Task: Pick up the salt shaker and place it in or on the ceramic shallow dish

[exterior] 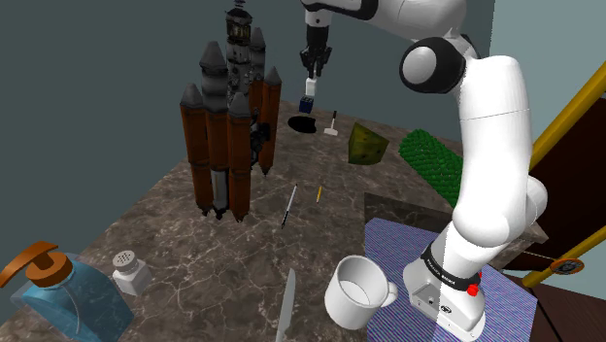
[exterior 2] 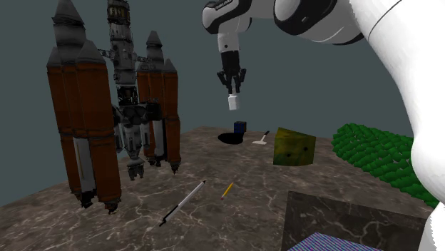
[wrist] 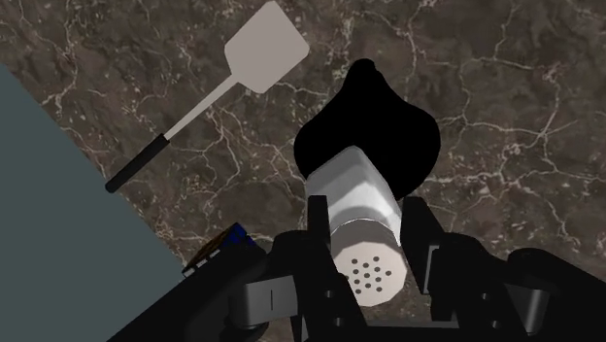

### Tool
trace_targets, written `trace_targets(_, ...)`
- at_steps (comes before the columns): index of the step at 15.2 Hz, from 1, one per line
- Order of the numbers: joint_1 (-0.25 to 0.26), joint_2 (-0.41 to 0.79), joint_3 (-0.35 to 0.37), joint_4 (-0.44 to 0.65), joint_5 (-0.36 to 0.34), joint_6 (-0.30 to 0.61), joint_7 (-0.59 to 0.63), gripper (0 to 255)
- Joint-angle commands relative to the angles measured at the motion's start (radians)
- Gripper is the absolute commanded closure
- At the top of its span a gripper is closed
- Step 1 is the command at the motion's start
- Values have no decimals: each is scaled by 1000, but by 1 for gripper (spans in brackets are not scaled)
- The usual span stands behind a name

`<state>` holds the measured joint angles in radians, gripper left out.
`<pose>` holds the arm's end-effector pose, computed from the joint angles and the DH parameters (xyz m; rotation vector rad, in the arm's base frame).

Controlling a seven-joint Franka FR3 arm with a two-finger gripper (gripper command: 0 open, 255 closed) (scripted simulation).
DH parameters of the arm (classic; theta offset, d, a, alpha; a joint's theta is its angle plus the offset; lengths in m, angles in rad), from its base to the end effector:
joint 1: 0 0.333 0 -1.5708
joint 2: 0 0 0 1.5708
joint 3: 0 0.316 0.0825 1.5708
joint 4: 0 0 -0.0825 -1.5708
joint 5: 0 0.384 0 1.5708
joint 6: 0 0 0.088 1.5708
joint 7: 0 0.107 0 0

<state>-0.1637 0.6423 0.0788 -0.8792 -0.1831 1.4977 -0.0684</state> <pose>0.7132 -0.1021 0.5306 3.0073 -0.0646 -0.0510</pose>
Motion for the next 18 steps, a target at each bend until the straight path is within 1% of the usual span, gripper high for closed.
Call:
trace_targets(1, -5, 7, -1, -11, 0, 20, -3, 255)
trace_targets(8, -14, -34, 2, -175, 1, 141, 14, 255)
trace_targets(18, -22, -46, 2, -329, -2, 282, 33, 255)
